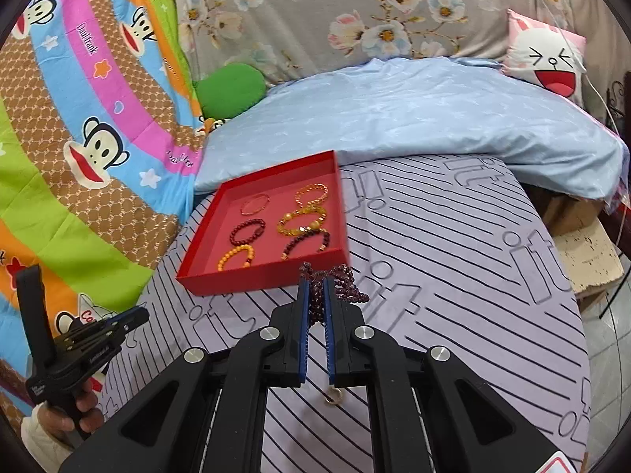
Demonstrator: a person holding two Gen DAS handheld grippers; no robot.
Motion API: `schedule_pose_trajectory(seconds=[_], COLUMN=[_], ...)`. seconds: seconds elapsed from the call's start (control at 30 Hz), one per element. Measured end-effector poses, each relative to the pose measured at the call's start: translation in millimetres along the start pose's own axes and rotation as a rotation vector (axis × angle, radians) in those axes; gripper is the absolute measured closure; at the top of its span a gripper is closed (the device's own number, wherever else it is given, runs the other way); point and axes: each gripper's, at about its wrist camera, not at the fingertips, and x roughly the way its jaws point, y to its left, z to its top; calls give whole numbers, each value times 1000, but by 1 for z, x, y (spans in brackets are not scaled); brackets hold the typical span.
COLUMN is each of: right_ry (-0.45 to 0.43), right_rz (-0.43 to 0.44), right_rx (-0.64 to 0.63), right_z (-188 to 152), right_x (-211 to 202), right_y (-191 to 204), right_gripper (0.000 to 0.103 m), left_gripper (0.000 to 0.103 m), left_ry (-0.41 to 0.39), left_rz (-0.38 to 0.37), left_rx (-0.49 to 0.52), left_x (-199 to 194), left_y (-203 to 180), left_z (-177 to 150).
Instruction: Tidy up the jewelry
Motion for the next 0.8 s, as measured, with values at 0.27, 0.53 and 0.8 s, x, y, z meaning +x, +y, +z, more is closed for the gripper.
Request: schedule_pose_trajectory(seconds=[0.27, 0.53, 0.8], right_ry=[-24, -34, -17], right_rz=[42, 62, 76], right_rx=[-78, -110, -99], right_z=[31, 50, 46], right_x=[30, 54, 59], right_y=[32, 48, 52], right_gripper=[96, 96, 96], left_gripper=[93, 93, 93], left_ry=[-56, -78, -48], left_rz=[-2, -12, -35], left_rx=[45, 101, 71], left_x=[13, 31, 32], left_y=[-9, -20, -21], left_z=[40, 71, 57])
